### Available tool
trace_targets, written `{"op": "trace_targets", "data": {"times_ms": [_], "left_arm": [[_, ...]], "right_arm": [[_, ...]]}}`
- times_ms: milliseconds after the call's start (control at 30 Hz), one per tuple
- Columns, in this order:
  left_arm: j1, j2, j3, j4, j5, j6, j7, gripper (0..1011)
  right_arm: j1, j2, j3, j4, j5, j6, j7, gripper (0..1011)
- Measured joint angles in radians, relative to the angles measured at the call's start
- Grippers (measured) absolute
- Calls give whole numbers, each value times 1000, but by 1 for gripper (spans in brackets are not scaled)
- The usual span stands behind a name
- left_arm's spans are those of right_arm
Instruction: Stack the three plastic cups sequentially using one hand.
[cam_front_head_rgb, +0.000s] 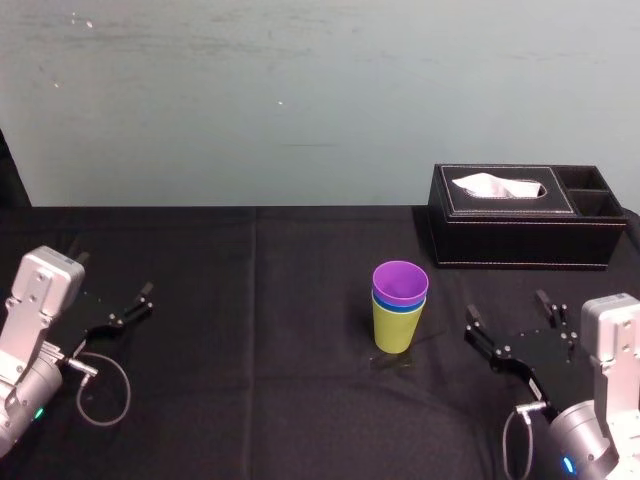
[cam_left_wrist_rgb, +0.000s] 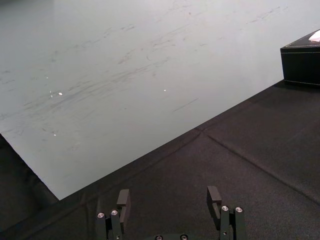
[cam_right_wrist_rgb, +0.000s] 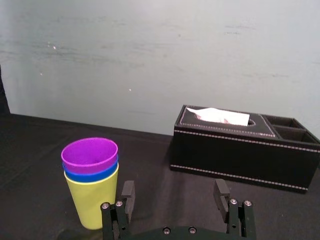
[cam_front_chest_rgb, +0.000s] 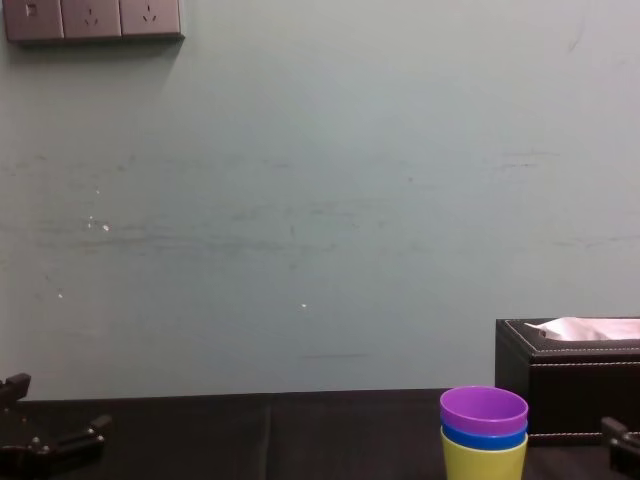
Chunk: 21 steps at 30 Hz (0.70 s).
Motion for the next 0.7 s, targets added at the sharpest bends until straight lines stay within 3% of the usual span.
{"op": "trace_targets", "data": {"times_ms": [200,700], "left_arm": [[0,0,0,0,0,0,0,1000],[0,0,0,0,0,0,0,1000]], "right_arm": [[-7,-10,3,5,-24,6,-1,1003],[-5,-8,1,5,-21,7,0,1003]]}}
